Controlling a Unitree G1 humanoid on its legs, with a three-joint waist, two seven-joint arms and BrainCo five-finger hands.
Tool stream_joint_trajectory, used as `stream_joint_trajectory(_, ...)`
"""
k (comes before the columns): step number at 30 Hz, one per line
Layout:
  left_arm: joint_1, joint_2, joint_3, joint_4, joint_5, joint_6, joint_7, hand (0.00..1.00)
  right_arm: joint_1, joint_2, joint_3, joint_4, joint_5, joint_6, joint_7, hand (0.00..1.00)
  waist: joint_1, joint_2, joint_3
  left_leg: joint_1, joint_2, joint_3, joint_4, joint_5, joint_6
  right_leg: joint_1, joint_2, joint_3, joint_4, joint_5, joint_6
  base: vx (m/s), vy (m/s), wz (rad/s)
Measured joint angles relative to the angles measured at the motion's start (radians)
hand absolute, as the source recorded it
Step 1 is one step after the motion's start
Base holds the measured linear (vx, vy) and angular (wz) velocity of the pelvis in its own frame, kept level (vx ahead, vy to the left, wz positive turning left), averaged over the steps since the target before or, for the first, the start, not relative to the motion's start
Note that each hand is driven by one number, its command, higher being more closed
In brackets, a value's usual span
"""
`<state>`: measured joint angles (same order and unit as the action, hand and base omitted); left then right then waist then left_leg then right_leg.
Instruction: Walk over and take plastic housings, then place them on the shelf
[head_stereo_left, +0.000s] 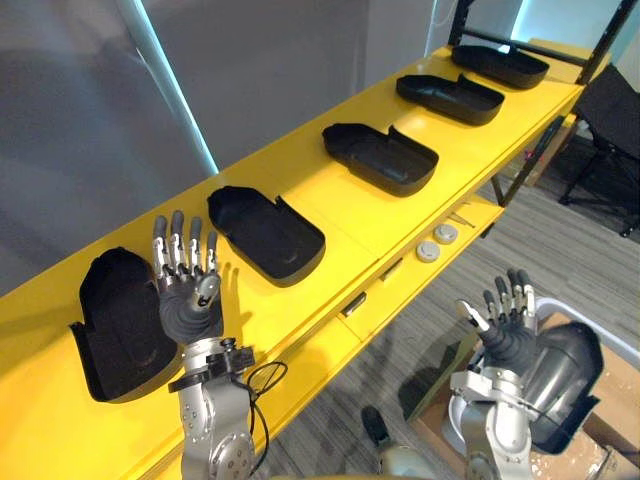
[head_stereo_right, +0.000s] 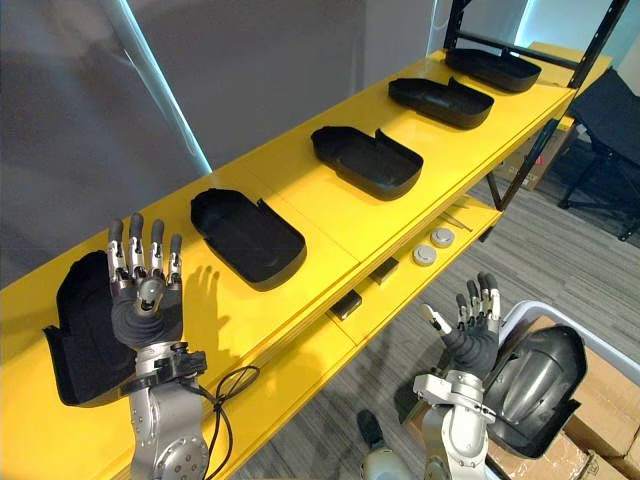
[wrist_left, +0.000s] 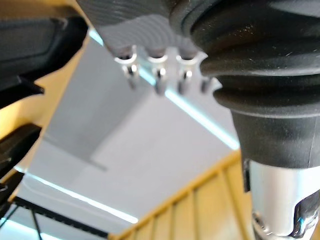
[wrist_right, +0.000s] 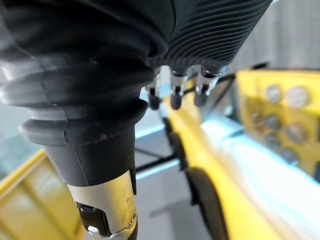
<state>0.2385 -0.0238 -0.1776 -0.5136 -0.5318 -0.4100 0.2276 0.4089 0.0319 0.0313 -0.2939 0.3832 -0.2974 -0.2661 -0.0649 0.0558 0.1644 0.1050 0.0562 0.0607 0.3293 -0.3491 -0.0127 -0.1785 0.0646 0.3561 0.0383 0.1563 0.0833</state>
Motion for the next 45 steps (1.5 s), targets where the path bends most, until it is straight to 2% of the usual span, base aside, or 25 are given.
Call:
stream_joint_trajectory(4, -0.008, -0.012, -0.001, -0.005, -0.013, -0.002, -0.027, 0.0, 0.114, 0.046, 0.0, 0.0, 0.036, -0.007, 0.05, 0.0, -0.004, -0.004, 0.018, 0.027, -0.005, 0.018, 0.06, -0.064, 0.015, -0.033, 0.028, -0.022, 0.127, -0.008, 0.005, -0.17, 0.063, -0.45)
stream_joint_trajectory(6, -0.001, -0.004, 0.004, -0.007, -0.009, -0.002, -0.035, 0.0, 0.144, 0.046, 0.004, 0.0, 0.037, -0.012, 0.094, 0.0, 0.011, -0.026, 0.035, 0.056, -0.011, 0.094, 0.059, -0.081, 0.02, -0.026, 0.013, -0.096, 0.121, -0.004, 0.002, -0.25, 0.005, -0.77)
stream_joint_trajectory(7, 0.0, -0.003, 0.009, -0.004, -0.007, -0.001, -0.031, 0.0, 0.148, 0.043, 0.01, 0.0, 0.037, -0.016, 0.122, 0.0, 0.014, -0.027, 0.039, 0.055, -0.013, 0.124, 0.06, -0.081, 0.021, -0.026, -0.018, -0.154, 0.11, -0.016, -0.011, -0.3, -0.005, -0.76)
stream_joint_trajectory(9, 0.0, 0.007, 0.024, -0.008, 0.001, -0.001, -0.01, 0.0, 0.112, 0.014, 0.057, 0.0, 0.035, -0.041, 0.181, 0.0, 0.032, -0.032, 0.039, 0.054, 0.006, 0.205, 0.033, -0.055, 0.03, -0.096, -0.092, -0.318, 0.294, -0.091, -0.029, -0.34, 0.005, -0.83)
stream_joint_trajectory(10, -0.001, 0.009, 0.032, -0.008, 0.001, -0.002, -0.009, 0.0, 0.096, 0.005, 0.074, 0.0, 0.034, -0.045, 0.188, 0.0, 0.037, -0.031, 0.038, 0.055, 0.012, 0.222, 0.024, -0.045, 0.028, -0.103, -0.111, -0.336, 0.352, -0.113, -0.032, -0.23, -0.011, -0.7)
stream_joint_trajectory(13, 0.0, 0.009, 0.065, -0.008, 0.056, -0.002, 0.025, 0.0, -0.037, -0.011, 0.162, 0.077, 0.03, -0.057, 0.172, 0.0, 0.059, -0.026, 0.031, 0.047, 0.063, 0.275, -0.003, -0.002, 0.001, -0.094, -0.246, -0.392, 0.578, -0.196, -0.089, -0.12, -0.113, -0.63)
stream_joint_trajectory(14, 0.002, 0.01, 0.082, -0.004, 0.092, 0.0, 0.042, 0.0, -0.108, -0.007, 0.193, 0.16, 0.029, -0.06, 0.153, 0.0, 0.067, -0.027, 0.027, 0.029, 0.085, 0.284, -0.005, 0.013, -0.013, -0.08, -0.318, -0.407, 0.621, -0.203, -0.099, -0.03, -0.258, -0.48)
stream_joint_trajectory(15, 0.004, 0.013, 0.108, 0.003, 0.102, 0.0, 0.047, 0.0, -0.171, 0.003, 0.207, 0.244, 0.022, -0.061, 0.132, 0.0, 0.074, -0.03, 0.025, 0.012, 0.109, 0.292, -0.006, 0.027, -0.036, -0.068, -0.385, -0.419, 0.639, -0.2, -0.101, -0.03, -0.327, -0.47)
stream_joint_trajectory(17, 0.03, 0.014, 0.167, 0.022, 0.102, 0.001, 0.05, 0.0, -0.229, 0.012, 0.221, 0.333, -0.015, -0.06, 0.095, 0.0, 0.086, -0.04, 0.019, -0.008, 0.143, 0.313, -0.005, 0.047, -0.071, -0.056, -0.455, -0.422, 0.607, -0.173, -0.103, 0.01, -0.387, -0.64)
stream_joint_trajectory(18, 0.055, 0.018, 0.201, 0.034, 0.1, 0.001, 0.05, 0.0, -0.237, 0.014, 0.235, 0.353, -0.048, -0.057, 0.07, 0.0, 0.094, -0.048, 0.014, -0.021, 0.166, 0.309, -0.002, 0.059, -0.093, -0.021, -0.463, -0.433, 0.506, -0.06, -0.113, 0.03, -0.461, -0.68)
stream_joint_trajectory(19, 0.064, 0.022, 0.215, 0.035, 0.098, 0.0, 0.05, 0.0, -0.233, 0.017, 0.243, 0.354, -0.059, -0.053, 0.063, 0.0, 0.102, -0.061, 0.007, -0.028, 0.171, 0.309, -0.002, 0.067, -0.108, -0.003, -0.461, -0.439, 0.449, 0.025, -0.109, 0.06, -0.524, -0.61)
stream_joint_trajectory(20, 0.068, 0.011, 0.221, 0.059, 0.076, -0.004, 0.044, 0.0, -0.23, 0.006, 0.245, 0.354, -0.097, -0.043, 0.054, 0.0, 0.109, -0.055, -0.009, -0.037, 0.204, 0.305, -0.008, 0.088, -0.143, 0.023, -0.426, -0.463, 0.396, -0.067, -0.01, 0.07, -0.51, -0.59)
stream_joint_trajectory(21, 0.071, -0.013, 0.221, 0.077, 0.046, -0.004, 0.044, 0.0, -0.232, -0.031, 0.245, 0.353, -0.127, -0.031, 0.056, 0.0, 0.103, -0.019, -0.02, -0.029, 0.243, 0.305, -0.027, 0.114, -0.174, 0.037, -0.39, -0.504, 0.361, -0.109, 0.052, 0.09, -0.554, -0.59)
stream_joint_trajectory(23, 0.066, -0.042, 0.212, 0.101, 0.013, -0.004, 0.048, 0.0, -0.221, -0.099, 0.231, 0.353, -0.141, 0.0, 0.078, 0.0, 0.073, 0.024, -0.029, 0.012, 0.275, 0.305, -0.066, 0.176, -0.187, 0.029, -0.364, -0.536, 0.404, -0.157, 0.105, 0.09, -0.441, -0.46)
stream_joint_trajectory(24, 0.062, -0.042, 0.211, 0.106, 0.002, -0.004, 0.048, 0.0, -0.223, -0.121, 0.222, 0.352, -0.146, 0.003, 0.089, 0.0, 0.06, 0.042, -0.021, 0.026, 0.288, 0.305, -0.068, 0.196, -0.186, -0.013, -0.36, -0.537, 0.466, -0.178, 0.101, -0.01, -0.374, -0.49)
stream_joint_trajectory(25, 0.058, -0.039, 0.215, 0.108, -0.022, -0.017, 0.046, 0.0, -0.203, -0.135, 0.205, 0.343, -0.153, 0.015, 0.109, 0.0, 0.048, 0.044, -0.037, 0.031, 0.309, 0.307, -0.057, 0.228, -0.2, -0.006, -0.326, -0.55, 0.398, -0.202, 0.06, -0.03, -0.404, -0.5)
stream_joint_trajectory(26, 0.051, -0.028, 0.214, 0.109, -0.023, -0.028, 0.04, 0.0, -0.165, -0.133, 0.178, 0.321, -0.165, 0.024, 0.116, 0.0, 0.037, 0.033, -0.039, 0.019, 0.32, 0.295, 0.001, 0.248, -0.173, 0.053, -0.312, -0.566, 0.296, -0.257, 0.09, -0.03, -0.326, -0.47)
stream_joint_trajectory(27, 0.042, -0.04, 0.205, 0.125, -0.023, -0.027, 0.038, 0.0, -0.151, -0.14, 0.153, 0.32, -0.165, 0.029, 0.116, 0.0, 0.029, 0.051, -0.036, -0.008, 0.343, 0.266, 0.048, 0.271, -0.143, 0.064, -0.288, -0.573, 0.274, -0.244, 0.074, 0.08, -0.344, -0.23)
stream_joint_trajectory(28, 0.039, -0.039, 0.17, 0.127, -0.019, -0.027, 0.016, 0.0, -0.115, -0.137, 0.103, 0.311, -0.161, 0.036, 0.116, 0.0, 0.018, 0.05, -0.033, -0.049, 0.332, 0.217, 0.08, 0.246, -0.145, 0.098, -0.293, -0.576, 0.211, -0.223, 0.065, 0.08, -0.228, -0.22)
stream_joint_trajectory(30, 0.043, -0.036, 0.125, 0.104, -0.019, -0.028, -0.028, 0.0, -0.081, -0.137, 0.034, 0.294, -0.157, 0.037, 0.115, 0.0, 0.021, 0.048, -0.032, -0.083, 0.241, 0.178, 0.007, 0.168, -0.139, 0.12, -0.291, -0.548, 0.107, -0.166, 0.055, 0.06, -0.192, -0.45)
stream_joint_trajectory(33, 0.059, -0.035, 0.125, 0.097, -0.018, -0.028, -0.035, 0.0, -0.073, -0.139, 0.017, 0.293, -0.163, 0.038, 0.113, 0.0, 0.023, 0.05, -0.03, -0.089, 0.142, 0.136, -0.103, 0.175, -0.122, 0.132, -0.28, -0.512, 0.055, -0.132, 0.064, 0.01, 0.029, -0.53)
stream_joint_trajectory(34, 0.077, -0.029, 0.123, 0.098, -0.019, -0.028, -0.039, 0.0, -0.07, -0.131, 0.022, 0.29, -0.163, 0.037, 0.11, 0.0, 0.024, 0.054, -0.025, -0.079, 0.131, 0.152, -0.128, 0.164, -0.126, 0.128, -0.266, -0.49, 0.046, -0.125, 0.075, -0.02, 0.109, -0.51)
stream_joint_trajectory(39, 0.107, 0.019, 0.117, 0.102, -0.036, -0.018, -0.046, 0.0, -0.096, -0.079, 0.08, 0.278, -0.209, 0.04, 0.042, 0.0, 0.05, -0.037, 0.034, -0.081, 0.093, 0.217, -0.09, 0.139, -0.112, 0.155, -0.295, -0.46, -0.082, -0.032, 0.093, -0.05, 0.105, -0.37)
stream_joint_trajectory(42, 0.094, 0.017, 0.116, 0.102, -0.041, -0.02, -0.041, 0.0, -0.164, -0.081, 0.072, 0.338, -0.211, 0.04, 0.011, 0.0, 0.052, -0.047, 0.036, -0.107, 0.091, 0.202, -0.073, 0.137, -0.112, 0.145, -0.29, -0.469, -0.085, -0.02, 0.093, -0.02, 0.015, 0.02)
stream_joint_trajectory(45, 0.055, 0.014, 0.086, 0.102, -0.045, -0.02, -0.038, 0.0, -0.302, -0.099, 0.047, 0.479, -0.234, 0.072, -0.024, 0.0, 0.054, -0.013, 0.07, -0.139, 0.093, 0.165, -0.058, 0.137, -0.112, 0.143, -0.287, -0.495, -0.085, -0.016, 0.092, -0.06, -0.023, 0.24)
